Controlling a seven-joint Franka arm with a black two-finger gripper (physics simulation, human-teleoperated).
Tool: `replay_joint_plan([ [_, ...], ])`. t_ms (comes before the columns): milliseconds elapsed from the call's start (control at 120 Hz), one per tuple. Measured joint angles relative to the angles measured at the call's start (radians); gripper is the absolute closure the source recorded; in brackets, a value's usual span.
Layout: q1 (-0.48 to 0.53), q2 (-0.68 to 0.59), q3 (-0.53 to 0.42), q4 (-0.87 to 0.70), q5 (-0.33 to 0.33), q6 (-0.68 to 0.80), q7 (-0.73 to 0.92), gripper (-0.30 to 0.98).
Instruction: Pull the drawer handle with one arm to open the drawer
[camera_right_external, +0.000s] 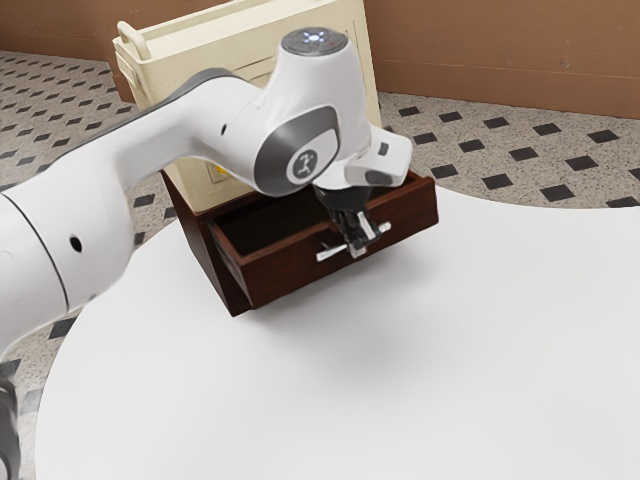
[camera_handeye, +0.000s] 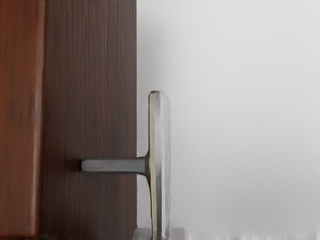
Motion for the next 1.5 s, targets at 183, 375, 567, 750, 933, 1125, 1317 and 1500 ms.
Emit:
replay_joint_plan([
  [183, -0.014, -0.007, 0.001, -0.008, 0.001, -0.002, -0.009, 0.79],
  [375, -0.031, -0.018, 0.001, -0.028, -0.009, -0.002, -0.021, 0.79],
  [567, -0.052, -0.040, 0.000, -0.051, -0.016, -0.003, -0.035, 0.79],
  [750, -0.064, -0.044, 0.002, -0.056, -0.014, -0.001, -0.051, 0.79],
  [933, -0.067, -0.044, 0.001, -0.058, -0.015, 0.000, -0.067, 0.70],
  [1125, -0.070, -0.048, -0.004, -0.058, -0.019, -0.002, -0.079, 0.61],
  [1317, -0.071, -0.095, -0.003, -0.070, -0.024, -0.007, -0.088, 0.55],
  [1500, -0.064, -0.145, 0.002, -0.067, -0.027, -0.041, -0.097, 0.25],
])
